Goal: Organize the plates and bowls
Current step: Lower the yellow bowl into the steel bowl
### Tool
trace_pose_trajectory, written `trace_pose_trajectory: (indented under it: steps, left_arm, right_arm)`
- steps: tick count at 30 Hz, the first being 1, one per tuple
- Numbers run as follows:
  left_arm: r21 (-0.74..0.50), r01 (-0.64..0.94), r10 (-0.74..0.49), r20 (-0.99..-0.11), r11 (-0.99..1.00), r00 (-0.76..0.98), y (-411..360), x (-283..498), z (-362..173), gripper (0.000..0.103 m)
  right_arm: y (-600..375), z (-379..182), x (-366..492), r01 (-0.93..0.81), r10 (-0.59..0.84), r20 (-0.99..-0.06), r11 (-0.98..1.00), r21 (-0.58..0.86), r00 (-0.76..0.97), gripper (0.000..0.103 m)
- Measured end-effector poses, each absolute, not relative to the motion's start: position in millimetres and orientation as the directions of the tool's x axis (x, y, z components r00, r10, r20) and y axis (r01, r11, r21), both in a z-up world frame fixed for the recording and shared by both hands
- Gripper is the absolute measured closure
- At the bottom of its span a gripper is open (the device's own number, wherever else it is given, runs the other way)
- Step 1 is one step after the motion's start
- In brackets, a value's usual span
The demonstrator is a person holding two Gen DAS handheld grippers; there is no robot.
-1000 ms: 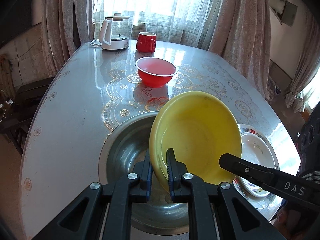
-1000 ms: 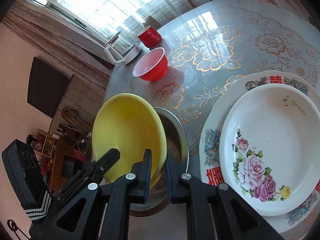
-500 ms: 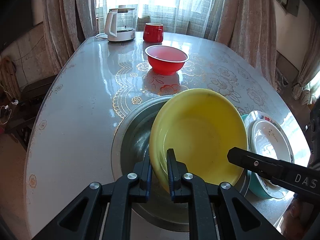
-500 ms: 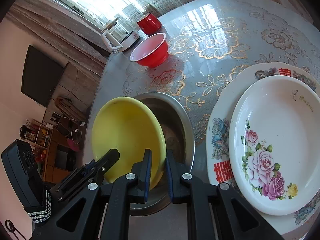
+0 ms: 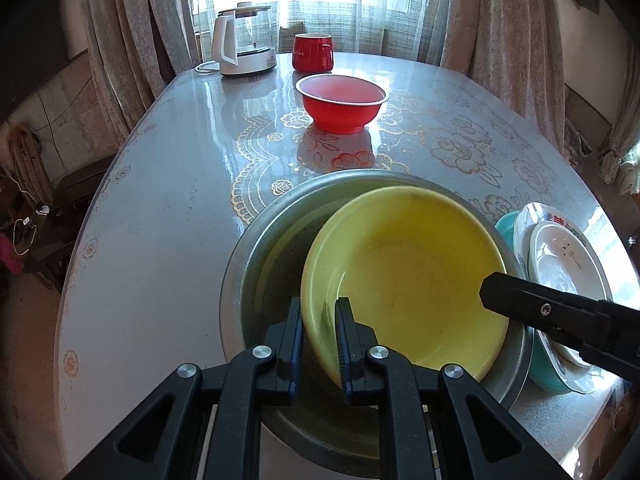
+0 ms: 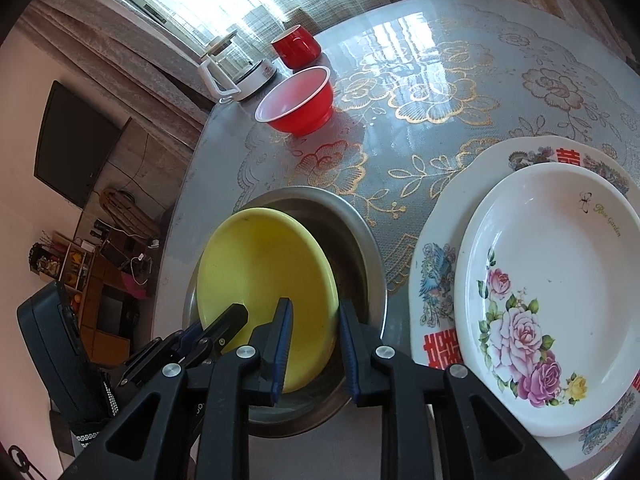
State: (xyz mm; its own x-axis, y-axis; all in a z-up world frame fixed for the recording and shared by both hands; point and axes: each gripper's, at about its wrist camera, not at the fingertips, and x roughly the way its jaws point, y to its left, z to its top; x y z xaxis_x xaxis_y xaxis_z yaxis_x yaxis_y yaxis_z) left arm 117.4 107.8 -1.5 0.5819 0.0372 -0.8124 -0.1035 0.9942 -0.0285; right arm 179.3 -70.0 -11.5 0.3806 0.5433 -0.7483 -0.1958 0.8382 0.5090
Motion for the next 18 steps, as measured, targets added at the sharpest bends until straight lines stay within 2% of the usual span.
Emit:
trace_pose_trajectory:
  steps: [3,16,18]
  left_arm:
    - [-0.012,-0.109,0.054,-0.807,0.994,0.587,108.3,118.0,-1.3,0.088]
    - [-0.038,-0.123,0.043,-0.8,0.992,0.599,109.6,115.6,0.9,0.087]
    - [-0.048,-0.12,0.034,-0.796,0.992,0.605,109.8,115.0,3.3,0.082]
  right_arm:
    - [-70.1,-8.2,178.5,-0.201,0.533,-0.748,0.845,0.496,0.397,0.073]
    - [-70.8,-9.4,177.1,-0.205,0.549,-0.74,0.835,0.511,0.389,0.073]
    - [-71.0,-9.2,176.6,-0.205,0.548,-0.74,0.835,0.51,0.389,0.073]
